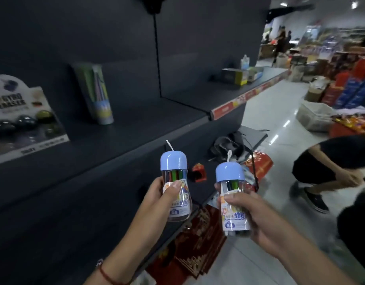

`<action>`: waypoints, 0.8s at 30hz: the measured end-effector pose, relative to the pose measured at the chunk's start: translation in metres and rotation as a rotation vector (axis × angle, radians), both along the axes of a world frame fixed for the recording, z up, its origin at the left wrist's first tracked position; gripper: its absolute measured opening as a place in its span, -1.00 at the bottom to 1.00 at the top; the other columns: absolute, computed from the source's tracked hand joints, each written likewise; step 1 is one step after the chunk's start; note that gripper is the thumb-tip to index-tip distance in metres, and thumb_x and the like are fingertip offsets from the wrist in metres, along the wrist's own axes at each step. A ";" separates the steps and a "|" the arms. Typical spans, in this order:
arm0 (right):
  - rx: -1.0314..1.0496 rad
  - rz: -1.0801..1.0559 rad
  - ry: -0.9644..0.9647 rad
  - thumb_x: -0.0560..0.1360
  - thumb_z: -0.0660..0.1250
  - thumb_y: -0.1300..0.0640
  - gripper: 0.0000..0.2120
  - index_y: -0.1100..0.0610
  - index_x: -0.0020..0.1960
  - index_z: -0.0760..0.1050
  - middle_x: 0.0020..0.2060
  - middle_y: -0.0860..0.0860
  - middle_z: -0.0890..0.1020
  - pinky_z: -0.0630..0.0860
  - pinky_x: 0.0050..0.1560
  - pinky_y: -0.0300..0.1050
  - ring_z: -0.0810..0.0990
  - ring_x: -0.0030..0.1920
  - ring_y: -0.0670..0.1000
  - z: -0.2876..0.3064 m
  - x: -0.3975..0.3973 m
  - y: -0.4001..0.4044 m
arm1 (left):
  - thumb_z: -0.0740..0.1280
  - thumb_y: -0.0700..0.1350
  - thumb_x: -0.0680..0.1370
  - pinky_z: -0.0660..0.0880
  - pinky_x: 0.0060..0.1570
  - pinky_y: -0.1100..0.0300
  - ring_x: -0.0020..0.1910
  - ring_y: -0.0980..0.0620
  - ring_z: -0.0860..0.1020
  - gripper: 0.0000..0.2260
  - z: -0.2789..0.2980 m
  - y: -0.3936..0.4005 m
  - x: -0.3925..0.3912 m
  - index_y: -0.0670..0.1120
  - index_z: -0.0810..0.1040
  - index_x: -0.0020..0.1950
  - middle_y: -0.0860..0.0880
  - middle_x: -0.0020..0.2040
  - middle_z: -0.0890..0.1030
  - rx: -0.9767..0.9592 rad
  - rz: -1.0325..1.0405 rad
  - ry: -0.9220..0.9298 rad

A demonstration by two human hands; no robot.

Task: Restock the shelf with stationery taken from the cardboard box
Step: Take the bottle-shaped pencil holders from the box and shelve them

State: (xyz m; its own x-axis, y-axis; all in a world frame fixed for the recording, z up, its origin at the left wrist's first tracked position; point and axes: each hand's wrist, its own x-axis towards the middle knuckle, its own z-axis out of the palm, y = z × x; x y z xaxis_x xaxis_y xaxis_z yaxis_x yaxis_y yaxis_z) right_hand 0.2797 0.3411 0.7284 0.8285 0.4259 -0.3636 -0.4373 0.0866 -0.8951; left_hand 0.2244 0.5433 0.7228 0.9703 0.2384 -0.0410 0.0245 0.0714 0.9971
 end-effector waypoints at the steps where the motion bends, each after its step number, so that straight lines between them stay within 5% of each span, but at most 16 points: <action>1: -0.004 0.012 -0.038 0.16 0.53 0.19 -0.43 0.16 0.16 0.53 -0.12 0.16 0.63 0.57 -0.41 -0.03 0.62 -0.34 0.05 0.006 0.010 0.009 | 0.32 0.10 0.49 0.59 -0.06 0.10 -0.06 -0.03 0.67 -0.68 0.005 0.009 0.006 -0.06 0.55 0.14 -0.09 -0.03 0.69 0.005 0.025 -0.016; 7: -0.048 0.137 -0.278 0.17 0.54 0.12 -0.61 0.10 0.00 0.61 -0.12 0.13 0.68 0.61 -0.16 0.07 0.67 -0.16 0.07 0.034 0.085 0.063 | 0.25 -0.05 0.60 0.55 -0.34 0.27 -0.28 0.03 0.62 -0.79 0.029 0.060 0.041 -0.15 0.52 0.12 -0.04 -0.19 0.66 0.043 0.157 -0.093; 16: 0.092 0.369 -0.521 0.28 0.52 0.16 -0.71 -0.04 -0.02 0.64 -0.08 0.01 0.69 0.60 -0.03 -0.03 0.68 -0.06 0.02 0.074 0.211 0.170 | 0.39 0.16 0.49 0.53 -0.18 0.34 -0.03 0.13 0.66 -0.69 0.058 0.119 0.110 0.08 0.55 0.17 0.07 -0.01 0.68 0.195 0.425 -0.200; 24: -0.012 0.512 -0.735 0.40 0.51 0.24 -0.68 0.10 0.13 0.57 -0.07 0.01 0.70 0.53 -0.27 -0.35 0.69 -0.15 -0.12 0.080 0.313 0.290 | 0.30 0.14 0.40 0.55 -0.09 0.22 -0.04 0.08 0.66 -0.67 0.052 0.149 0.141 0.10 0.57 0.12 0.06 -0.03 0.69 0.157 0.577 -0.160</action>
